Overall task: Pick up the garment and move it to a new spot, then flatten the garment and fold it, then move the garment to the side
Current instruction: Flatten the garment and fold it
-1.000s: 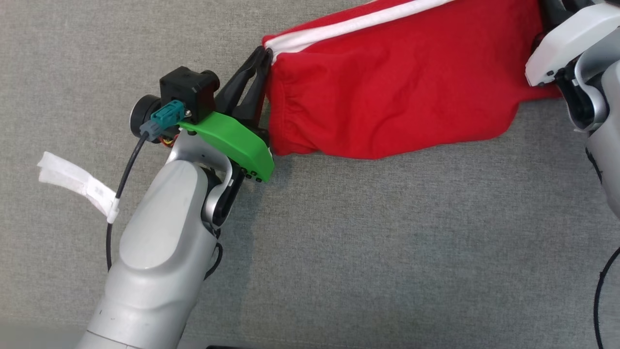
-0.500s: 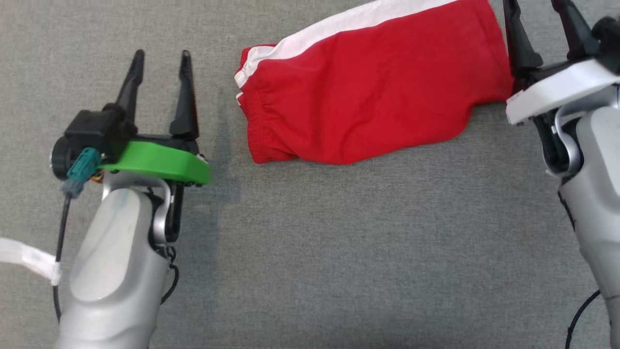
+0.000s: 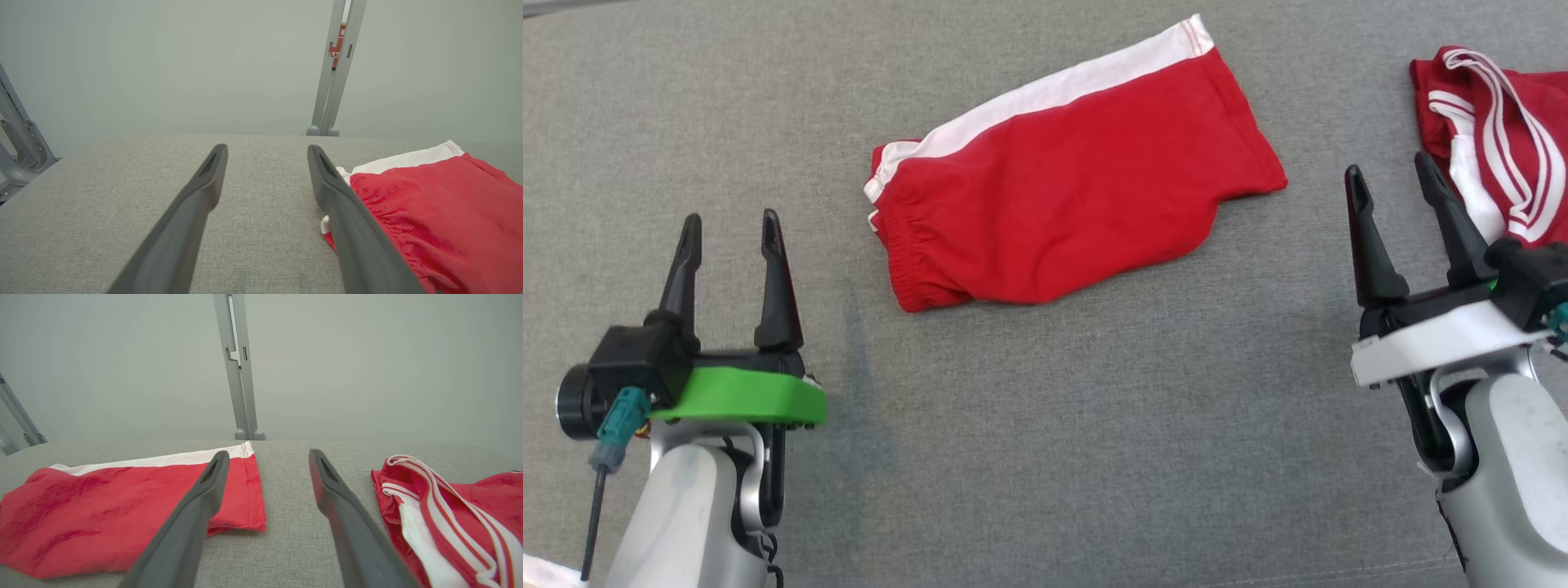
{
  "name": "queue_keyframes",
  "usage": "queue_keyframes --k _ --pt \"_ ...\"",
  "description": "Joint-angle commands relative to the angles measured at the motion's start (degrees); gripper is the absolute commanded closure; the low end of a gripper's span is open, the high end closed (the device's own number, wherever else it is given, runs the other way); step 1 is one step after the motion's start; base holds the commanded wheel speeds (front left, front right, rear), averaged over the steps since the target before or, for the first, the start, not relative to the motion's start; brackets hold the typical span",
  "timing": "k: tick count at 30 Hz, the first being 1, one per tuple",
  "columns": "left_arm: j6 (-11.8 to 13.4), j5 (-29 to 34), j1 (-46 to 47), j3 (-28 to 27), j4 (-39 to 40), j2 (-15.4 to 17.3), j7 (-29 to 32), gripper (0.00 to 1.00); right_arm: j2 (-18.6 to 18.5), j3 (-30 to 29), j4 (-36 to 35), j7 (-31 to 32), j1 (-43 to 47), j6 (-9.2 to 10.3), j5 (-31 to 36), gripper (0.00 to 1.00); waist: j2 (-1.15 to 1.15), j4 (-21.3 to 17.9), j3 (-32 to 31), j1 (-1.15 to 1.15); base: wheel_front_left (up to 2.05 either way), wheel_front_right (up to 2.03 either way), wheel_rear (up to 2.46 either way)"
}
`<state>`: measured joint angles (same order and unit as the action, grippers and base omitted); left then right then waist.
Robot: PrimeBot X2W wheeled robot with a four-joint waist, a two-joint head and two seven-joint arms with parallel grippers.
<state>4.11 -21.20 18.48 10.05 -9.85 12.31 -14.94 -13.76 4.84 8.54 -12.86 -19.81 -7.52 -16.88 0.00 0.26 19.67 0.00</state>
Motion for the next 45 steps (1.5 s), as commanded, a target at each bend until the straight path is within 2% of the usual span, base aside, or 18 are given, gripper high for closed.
queue_keyframes --k 1,6,14,26,31,38,45 --pt "0.6 0.1 -1.7 0.1 0.4 0.5 0.1 0.0 0.2 -0.4 -1.7 0.6 2.0 0.06 0.5 0.0 0.0 -2.1 -2.4 0.0 0.0 0.0 0.0" --pt "1.2 -0.5 -5.1 0.4 1.5 0.1 0.5 0.0 1.3 -1.4 -6.3 2.8 7.2 0.06 0.9 0.0 0.0 -2.9 -3.8 0.0 0.0 0.0 0.0" --pt "1.6 -1.0 -6.7 0.8 1.8 0.2 1.0 0.0 2.0 -2.7 -9.5 5.2 10.0 0.06 1.0 0.0 0.0 -3.1 -4.7 0.0 0.0 0.0 0.0" --pt "2.2 -0.6 -5.6 1.4 3.2 0.7 1.1 0.0 2.1 -3.5 -10.3 6.0 10.0 0.06 0.5 0.0 0.0 -2.6 -3.7 0.0 0.0 0.0 0.0" --pt "1.9 -0.1 -3.3 2.0 4.8 0.7 1.4 0.0 0.8 -3.5 -9.5 6.9 7.5 0.06 0.0 0.0 0.0 -1.0 -0.5 0.0 0.0 0.0 0.0" --pt "0.9 0.7 1.4 3.6 6.5 -0.4 0.9 0.0 -1.8 -1.1 -3.9 8.9 0.6 0.05 -1.2 0.0 0.0 3.1 6.0 0.0 0.0 0.0 0.0" --pt "-0.5 1.5 4.8 5.4 5.5 -2.1 0.2 0.0 -3.5 3.3 9.7 10.2 -9.1 0.05 -2.5 0.0 0.0 6.7 9.3 0.0 0.0 0.0 0.0"
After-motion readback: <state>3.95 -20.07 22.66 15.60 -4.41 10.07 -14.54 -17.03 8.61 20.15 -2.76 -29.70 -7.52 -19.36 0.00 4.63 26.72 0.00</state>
